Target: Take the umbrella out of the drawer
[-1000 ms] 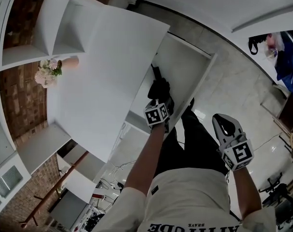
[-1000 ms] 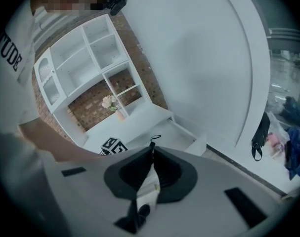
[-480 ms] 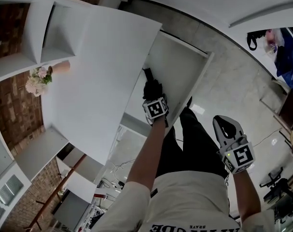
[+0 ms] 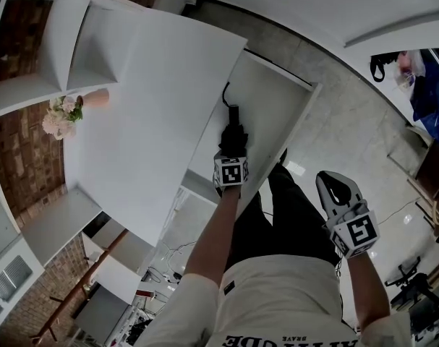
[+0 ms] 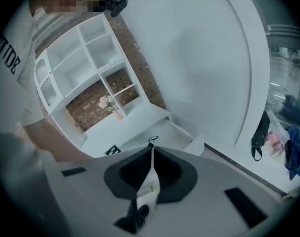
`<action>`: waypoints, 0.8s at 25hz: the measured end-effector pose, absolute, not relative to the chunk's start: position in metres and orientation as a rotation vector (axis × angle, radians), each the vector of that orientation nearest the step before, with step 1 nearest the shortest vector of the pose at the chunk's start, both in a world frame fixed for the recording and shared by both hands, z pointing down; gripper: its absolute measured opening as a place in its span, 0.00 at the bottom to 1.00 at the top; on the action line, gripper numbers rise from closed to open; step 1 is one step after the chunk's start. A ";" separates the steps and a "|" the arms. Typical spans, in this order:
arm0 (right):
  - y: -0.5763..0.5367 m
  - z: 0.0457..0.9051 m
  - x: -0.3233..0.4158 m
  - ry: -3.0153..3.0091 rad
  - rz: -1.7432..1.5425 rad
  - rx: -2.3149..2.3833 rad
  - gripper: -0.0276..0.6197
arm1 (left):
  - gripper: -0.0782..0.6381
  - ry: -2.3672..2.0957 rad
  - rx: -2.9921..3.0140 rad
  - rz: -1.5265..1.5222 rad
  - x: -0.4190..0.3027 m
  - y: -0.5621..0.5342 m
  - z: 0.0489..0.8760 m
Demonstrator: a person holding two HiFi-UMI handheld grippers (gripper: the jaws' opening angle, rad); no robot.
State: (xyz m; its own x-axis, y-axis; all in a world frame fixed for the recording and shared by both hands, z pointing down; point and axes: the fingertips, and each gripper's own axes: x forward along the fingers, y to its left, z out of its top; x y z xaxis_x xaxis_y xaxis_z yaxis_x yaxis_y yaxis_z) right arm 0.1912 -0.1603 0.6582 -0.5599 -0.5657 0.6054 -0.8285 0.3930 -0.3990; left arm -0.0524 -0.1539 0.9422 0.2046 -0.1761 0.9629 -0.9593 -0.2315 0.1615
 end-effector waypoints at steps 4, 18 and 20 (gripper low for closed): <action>-0.169 0.648 0.186 -2.310 0.950 1.202 0.09 | 0.47 -1.050 1.679 1.150 -0.055 -0.143 0.930; -0.183 0.608 0.158 -2.432 0.816 1.088 0.09 | 0.47 -1.142 1.846 0.891 -0.061 -0.146 0.795; -0.181 0.602 0.149 -2.438 0.827 1.065 0.09 | 0.47 -1.169 1.872 0.840 -0.064 -0.144 0.770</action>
State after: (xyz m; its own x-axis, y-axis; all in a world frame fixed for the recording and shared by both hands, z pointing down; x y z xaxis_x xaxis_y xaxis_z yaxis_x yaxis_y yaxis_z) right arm 0.1493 -0.1814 0.6016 -0.6543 -0.5446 0.5248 -0.7515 0.5462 -0.3701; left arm -0.0641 -0.1439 0.7696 0.3641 -0.4213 0.8306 -0.9216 -0.2919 0.2559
